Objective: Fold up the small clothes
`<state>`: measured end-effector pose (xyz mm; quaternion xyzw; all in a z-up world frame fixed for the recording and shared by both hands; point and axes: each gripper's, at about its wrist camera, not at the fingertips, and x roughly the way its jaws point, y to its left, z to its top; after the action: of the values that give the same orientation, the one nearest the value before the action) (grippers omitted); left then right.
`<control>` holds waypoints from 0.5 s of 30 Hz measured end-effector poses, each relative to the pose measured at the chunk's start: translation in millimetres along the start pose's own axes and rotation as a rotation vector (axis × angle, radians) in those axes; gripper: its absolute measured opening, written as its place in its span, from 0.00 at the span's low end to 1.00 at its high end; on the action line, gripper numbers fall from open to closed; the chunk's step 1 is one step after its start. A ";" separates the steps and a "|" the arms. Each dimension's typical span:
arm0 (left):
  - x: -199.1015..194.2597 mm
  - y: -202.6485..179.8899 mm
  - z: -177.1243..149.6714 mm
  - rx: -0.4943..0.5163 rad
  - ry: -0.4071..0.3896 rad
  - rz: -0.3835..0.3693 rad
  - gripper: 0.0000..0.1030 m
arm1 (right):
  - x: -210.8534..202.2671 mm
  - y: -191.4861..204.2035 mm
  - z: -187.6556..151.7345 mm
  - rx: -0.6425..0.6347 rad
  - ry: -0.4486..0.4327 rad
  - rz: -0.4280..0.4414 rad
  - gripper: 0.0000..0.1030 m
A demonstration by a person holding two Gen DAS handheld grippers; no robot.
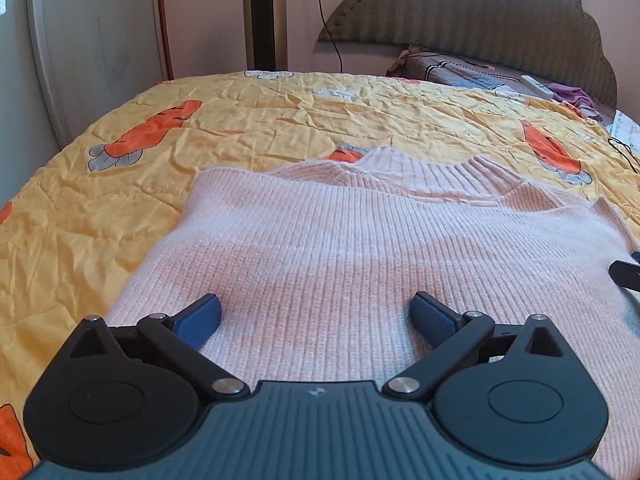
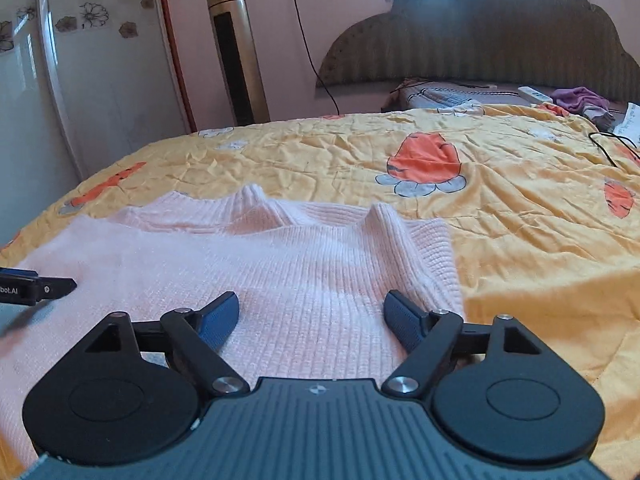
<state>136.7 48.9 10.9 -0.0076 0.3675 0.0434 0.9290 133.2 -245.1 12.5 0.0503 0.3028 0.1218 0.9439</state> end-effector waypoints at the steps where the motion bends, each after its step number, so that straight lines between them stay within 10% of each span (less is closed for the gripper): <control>1: 0.3 0.1 -1.4 0.003 -0.008 -0.001 1.00 | 0.5 2.0 0.3 -0.002 0.004 -0.003 0.80; 11: -59.4 19.2 -8.6 -0.066 -0.043 0.052 1.00 | -2.6 3.8 -3.5 -0.007 -0.016 0.010 0.82; 15: -116.5 72.6 -35.7 -0.382 -0.125 0.001 1.00 | -4.2 2.7 -4.2 0.001 -0.026 0.015 0.82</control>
<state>21.5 110.8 65.8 -0.1808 0.2942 0.1133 0.9316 126.9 -243.5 11.9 0.0548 0.2899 0.1282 0.9468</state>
